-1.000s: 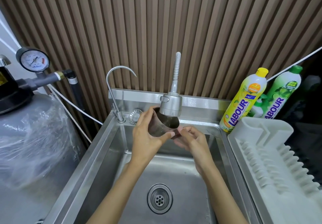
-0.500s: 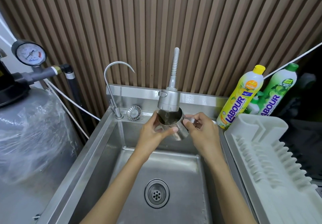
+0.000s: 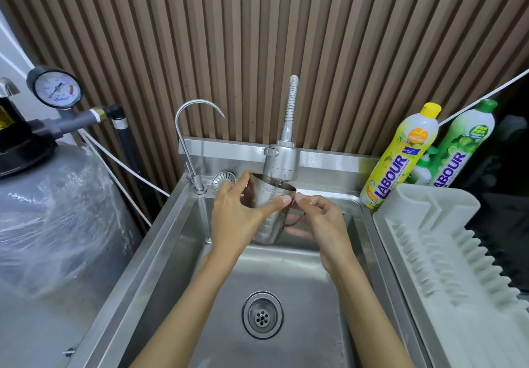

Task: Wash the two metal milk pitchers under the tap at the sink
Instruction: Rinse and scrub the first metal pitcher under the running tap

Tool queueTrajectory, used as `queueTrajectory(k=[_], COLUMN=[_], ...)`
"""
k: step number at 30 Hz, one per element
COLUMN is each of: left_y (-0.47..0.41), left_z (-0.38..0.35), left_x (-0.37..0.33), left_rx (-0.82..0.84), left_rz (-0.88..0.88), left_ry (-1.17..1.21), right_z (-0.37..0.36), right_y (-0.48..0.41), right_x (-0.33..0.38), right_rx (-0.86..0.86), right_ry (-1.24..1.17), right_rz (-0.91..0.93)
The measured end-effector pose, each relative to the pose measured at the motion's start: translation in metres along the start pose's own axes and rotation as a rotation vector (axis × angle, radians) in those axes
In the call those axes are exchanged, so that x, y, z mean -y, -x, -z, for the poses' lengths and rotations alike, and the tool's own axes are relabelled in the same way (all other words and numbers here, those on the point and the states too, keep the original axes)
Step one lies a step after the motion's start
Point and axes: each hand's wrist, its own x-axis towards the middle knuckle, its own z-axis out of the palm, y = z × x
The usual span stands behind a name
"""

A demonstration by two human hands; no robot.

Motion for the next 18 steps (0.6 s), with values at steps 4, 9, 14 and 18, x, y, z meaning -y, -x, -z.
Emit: queueTrajectory(k=[4, 9, 14, 18], left_y=[0.007, 0.01, -0.003, -0.012], left_z=[-0.007, -0.02, -0.029, -0.023], left_x=[0.003, 0.008, 0.004, 0.007], left_rx=[0.126, 0.297, 0.203, 0.058], left_rz=[0.147, 0.21, 0.067, -0.098], left_ry=[0.17, 0.488, 0.595, 0.457], right_z=[0.009, 0.01, 0.004, 0.002], right_y=[-0.001, 0.007, -0.005, -0.02], right_x=[0.012, 0.022, 0.011, -0.003], right_rx=[-0.14, -0.256, -0.077, 0.101], right_ry=[0.265, 0.645, 0.116, -0.212], right_rz=[0.07, 0.301, 0.189, 0.045])
